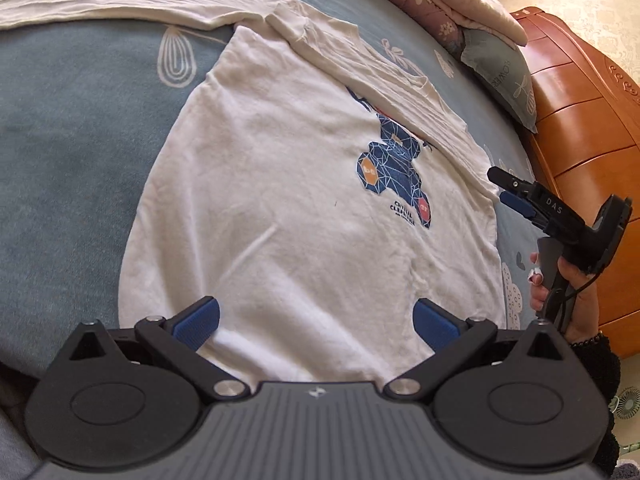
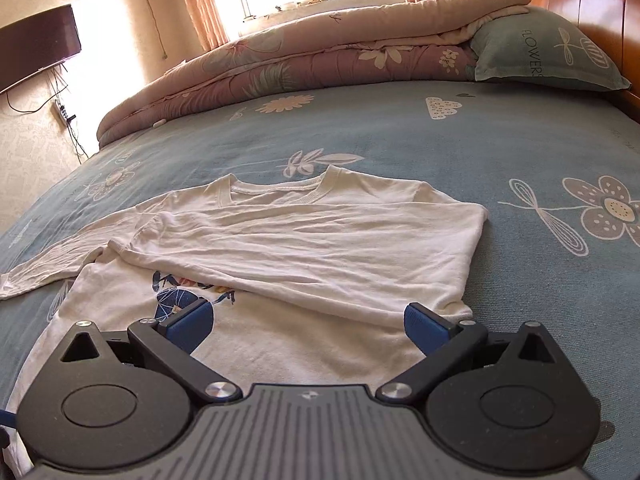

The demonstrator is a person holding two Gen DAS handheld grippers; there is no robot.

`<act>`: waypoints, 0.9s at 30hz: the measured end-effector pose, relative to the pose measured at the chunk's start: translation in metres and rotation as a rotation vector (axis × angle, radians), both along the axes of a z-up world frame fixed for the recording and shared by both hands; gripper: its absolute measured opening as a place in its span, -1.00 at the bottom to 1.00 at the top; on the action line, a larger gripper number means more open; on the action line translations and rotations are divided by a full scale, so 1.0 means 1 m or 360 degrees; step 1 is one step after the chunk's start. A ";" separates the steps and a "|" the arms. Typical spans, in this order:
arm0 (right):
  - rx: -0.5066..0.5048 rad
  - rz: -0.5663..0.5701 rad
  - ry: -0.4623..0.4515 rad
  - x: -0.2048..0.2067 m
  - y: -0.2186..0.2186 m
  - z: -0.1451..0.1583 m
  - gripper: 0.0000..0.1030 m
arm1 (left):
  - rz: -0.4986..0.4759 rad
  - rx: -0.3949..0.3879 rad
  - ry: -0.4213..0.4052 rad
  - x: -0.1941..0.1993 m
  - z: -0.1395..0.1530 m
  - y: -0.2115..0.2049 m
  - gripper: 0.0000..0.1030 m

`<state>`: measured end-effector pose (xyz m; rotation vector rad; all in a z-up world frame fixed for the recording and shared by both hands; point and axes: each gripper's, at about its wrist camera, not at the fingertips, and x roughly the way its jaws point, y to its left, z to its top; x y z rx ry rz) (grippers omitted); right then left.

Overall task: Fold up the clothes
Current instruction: 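Move the open left gripper along the sleeve toward its ribbed cuff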

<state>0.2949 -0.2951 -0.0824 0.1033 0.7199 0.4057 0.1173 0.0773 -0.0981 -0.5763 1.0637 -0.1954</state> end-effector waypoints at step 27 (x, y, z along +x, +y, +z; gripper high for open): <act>-0.0419 0.0661 0.0002 -0.044 0.096 -0.038 1.00 | 0.0257 -0.0140 -0.0271 0.172 -0.012 0.044 0.99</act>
